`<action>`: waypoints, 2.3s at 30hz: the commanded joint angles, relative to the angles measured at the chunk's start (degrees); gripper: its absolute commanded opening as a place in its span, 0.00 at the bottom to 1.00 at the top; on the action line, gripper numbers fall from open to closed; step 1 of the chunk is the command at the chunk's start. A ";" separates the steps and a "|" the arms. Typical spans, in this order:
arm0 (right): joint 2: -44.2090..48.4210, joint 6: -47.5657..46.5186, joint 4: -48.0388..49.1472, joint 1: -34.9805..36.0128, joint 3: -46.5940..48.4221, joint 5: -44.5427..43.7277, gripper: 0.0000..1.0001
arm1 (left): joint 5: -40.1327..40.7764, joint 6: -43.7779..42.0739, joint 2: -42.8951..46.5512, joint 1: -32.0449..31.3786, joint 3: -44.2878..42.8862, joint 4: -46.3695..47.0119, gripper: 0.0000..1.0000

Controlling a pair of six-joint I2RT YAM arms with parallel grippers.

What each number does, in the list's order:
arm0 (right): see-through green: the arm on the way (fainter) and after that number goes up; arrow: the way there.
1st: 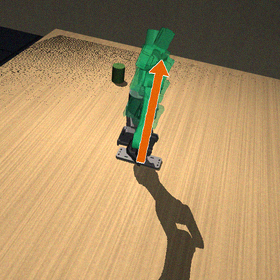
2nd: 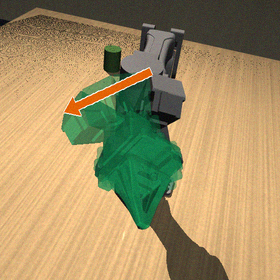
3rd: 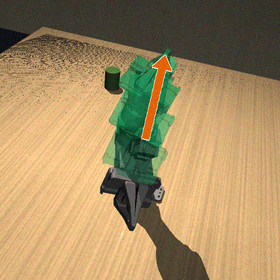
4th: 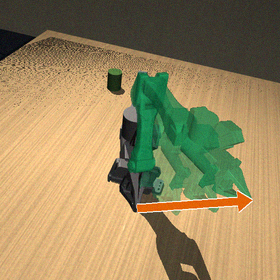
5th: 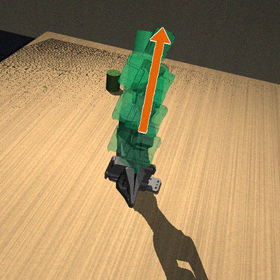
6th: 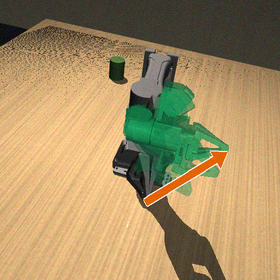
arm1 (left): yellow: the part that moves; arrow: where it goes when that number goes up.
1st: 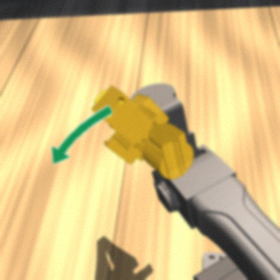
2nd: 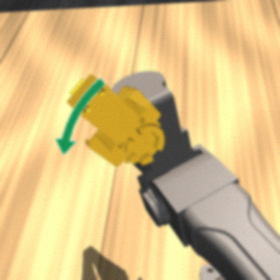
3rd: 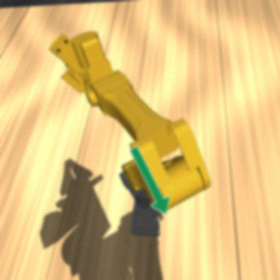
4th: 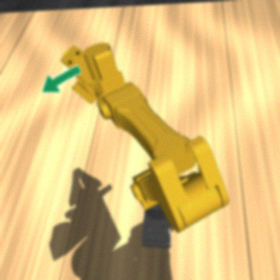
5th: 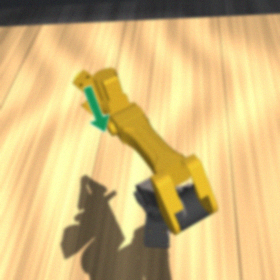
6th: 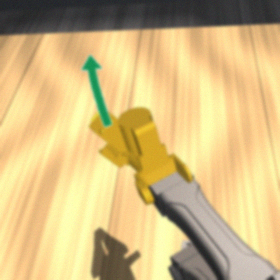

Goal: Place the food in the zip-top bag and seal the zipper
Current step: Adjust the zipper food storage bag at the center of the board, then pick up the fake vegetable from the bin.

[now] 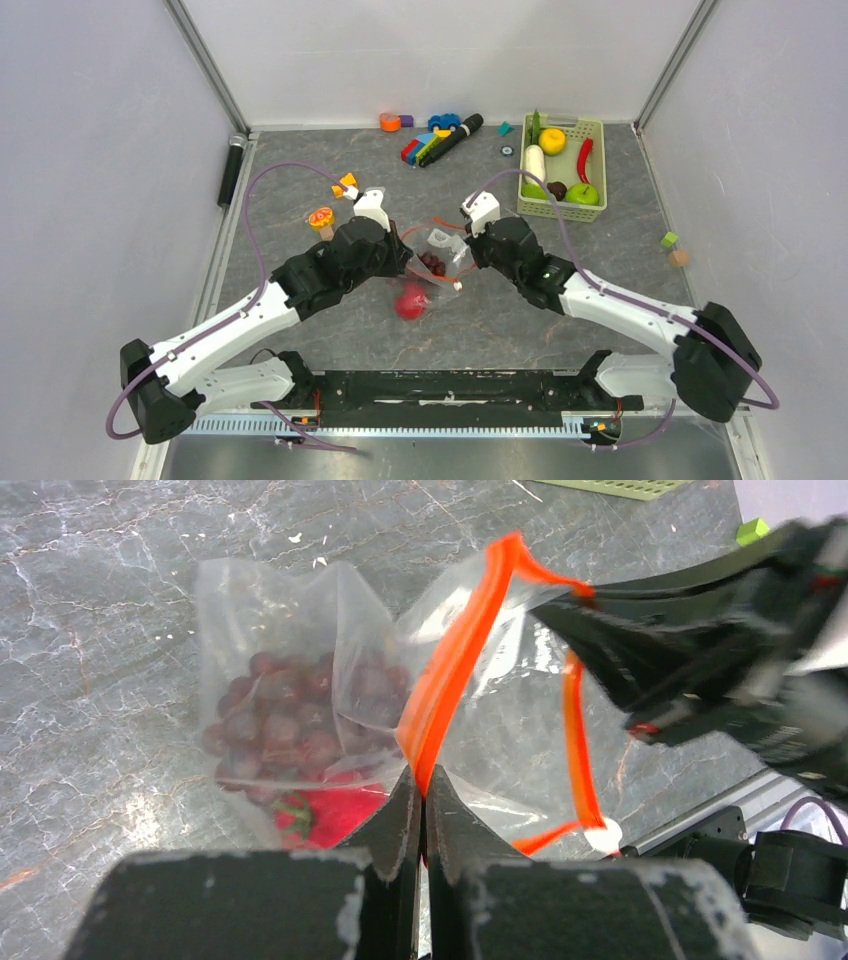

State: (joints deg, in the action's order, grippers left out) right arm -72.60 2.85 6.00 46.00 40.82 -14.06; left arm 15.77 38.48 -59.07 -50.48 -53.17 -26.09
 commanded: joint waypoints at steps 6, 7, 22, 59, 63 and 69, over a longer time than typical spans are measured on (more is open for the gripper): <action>12.69 -5.51 0.85 -0.38 8.20 15.85 0.03 | 5.47 -1.70 1.45 0.25 -0.11 0.91 0.02; 12.91 -5.73 0.20 -0.38 8.43 17.07 0.04 | 5.74 -1.65 1.33 0.23 -0.10 1.04 0.02; 6.68 -8.83 -11.10 -0.47 15.16 1.65 0.71 | 7.79 -1.34 -4.27 0.56 -0.71 0.22 0.02; -32.03 7.73 -1.46 -43.53 39.58 20.63 0.98 | 3.48 -1.98 -6.15 1.28 0.57 3.61 0.02; -39.05 6.85 0.32 -44.65 43.94 19.77 0.98 | 3.07 -2.33 -7.27 1.44 -0.06 3.59 0.02; -43.79 5.67 3.48 -45.05 43.25 18.54 0.98 | 3.10 -2.25 -8.07 1.74 -0.36 3.15 0.02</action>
State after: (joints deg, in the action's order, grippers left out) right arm -114.80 10.00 5.56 0.89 82.70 5.32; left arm 19.31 38.09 -66.89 -49.19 -52.12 -24.23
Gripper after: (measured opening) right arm 0.979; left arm 0.043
